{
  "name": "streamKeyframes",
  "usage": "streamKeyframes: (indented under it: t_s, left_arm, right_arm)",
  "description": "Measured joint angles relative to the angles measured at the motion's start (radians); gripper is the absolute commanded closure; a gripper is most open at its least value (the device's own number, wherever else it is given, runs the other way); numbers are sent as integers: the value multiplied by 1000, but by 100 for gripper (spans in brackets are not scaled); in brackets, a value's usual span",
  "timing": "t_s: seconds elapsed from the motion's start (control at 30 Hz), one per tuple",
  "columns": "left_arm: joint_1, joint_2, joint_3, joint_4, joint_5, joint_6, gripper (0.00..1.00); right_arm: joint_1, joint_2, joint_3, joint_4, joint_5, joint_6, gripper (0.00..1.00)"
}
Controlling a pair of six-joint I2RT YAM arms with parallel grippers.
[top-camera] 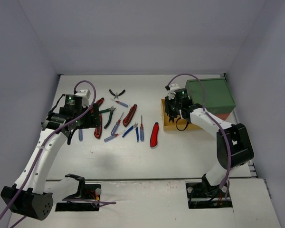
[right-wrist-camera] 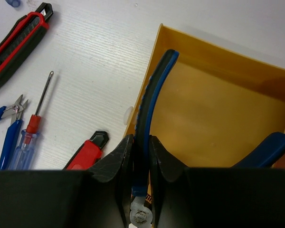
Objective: Sort the tools into containers
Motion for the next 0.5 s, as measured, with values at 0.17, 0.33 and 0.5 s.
streamKeyframes:
  t_s: [0.17,0.33,0.5]
  left_arm:
    - [-1,20,6,10,9,1,28]
    - [-1,32,8,14,15,8,29]
    - [-1,59,28,23,16,12,28]
  right_arm:
    - [-4,-3,-10,21,19,16,62]
    - [-8,-3,-14,30,26,25,59]
    - [-8,-16,-14,32,25,35,58]
